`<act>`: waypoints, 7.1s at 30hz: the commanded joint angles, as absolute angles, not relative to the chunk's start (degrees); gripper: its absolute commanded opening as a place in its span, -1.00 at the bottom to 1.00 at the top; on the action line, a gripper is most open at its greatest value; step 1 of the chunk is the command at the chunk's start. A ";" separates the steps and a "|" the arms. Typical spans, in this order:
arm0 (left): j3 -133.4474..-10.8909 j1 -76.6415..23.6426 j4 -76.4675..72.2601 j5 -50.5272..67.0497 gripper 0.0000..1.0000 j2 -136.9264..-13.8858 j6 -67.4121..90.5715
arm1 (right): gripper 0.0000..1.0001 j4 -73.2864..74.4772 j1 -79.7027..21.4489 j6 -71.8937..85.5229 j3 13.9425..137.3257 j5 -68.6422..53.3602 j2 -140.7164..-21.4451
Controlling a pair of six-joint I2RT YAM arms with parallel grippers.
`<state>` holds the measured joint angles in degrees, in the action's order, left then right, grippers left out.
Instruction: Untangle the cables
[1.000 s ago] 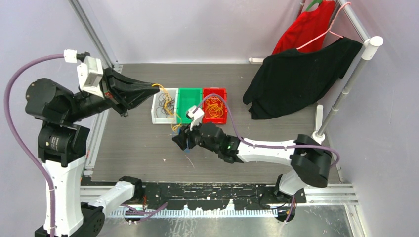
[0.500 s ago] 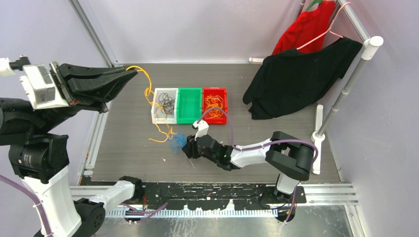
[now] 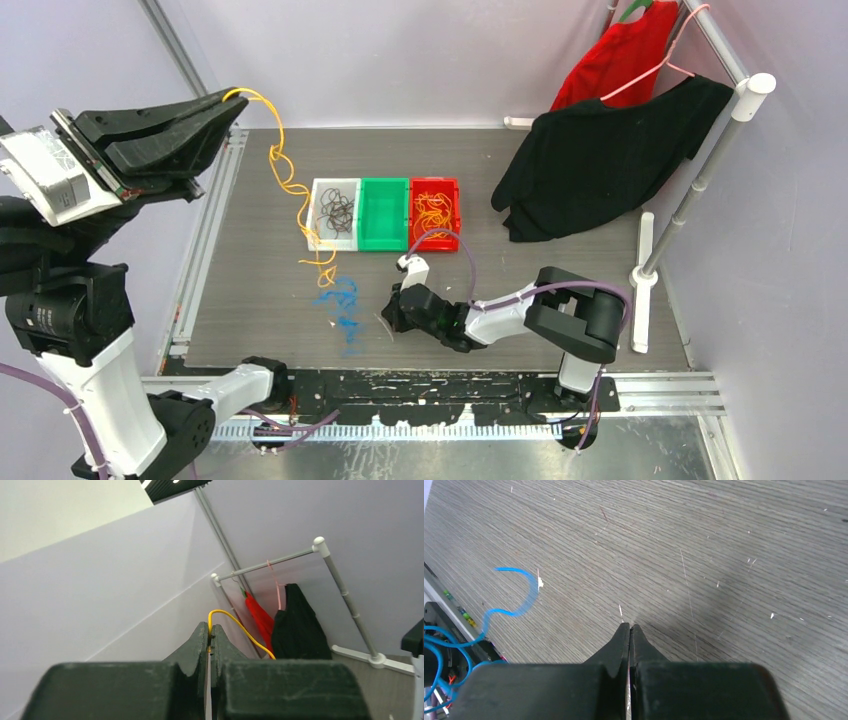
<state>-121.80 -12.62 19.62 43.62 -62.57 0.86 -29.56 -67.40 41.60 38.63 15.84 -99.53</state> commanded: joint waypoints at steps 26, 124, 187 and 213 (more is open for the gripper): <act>-112.75 -12.73 20.77 48.92 -1.00 -59.02 -3.21 | 0.79 -22.49 -67.71 15.61 52.73 2.90 -76.18; -92.69 -12.74 28.20 53.11 -1.00 -54.27 -10.97 | -0.56 -20.16 -62.69 10.43 72.37 7.37 -81.65; -88.06 -13.01 64.75 36.39 0.53 -57.05 -33.80 | -0.93 44.79 -35.76 23.13 110.36 16.71 -121.28; -88.56 -12.95 65.04 36.32 0.47 -57.46 -35.74 | 0.27 40.09 -35.68 21.45 108.10 18.68 -117.44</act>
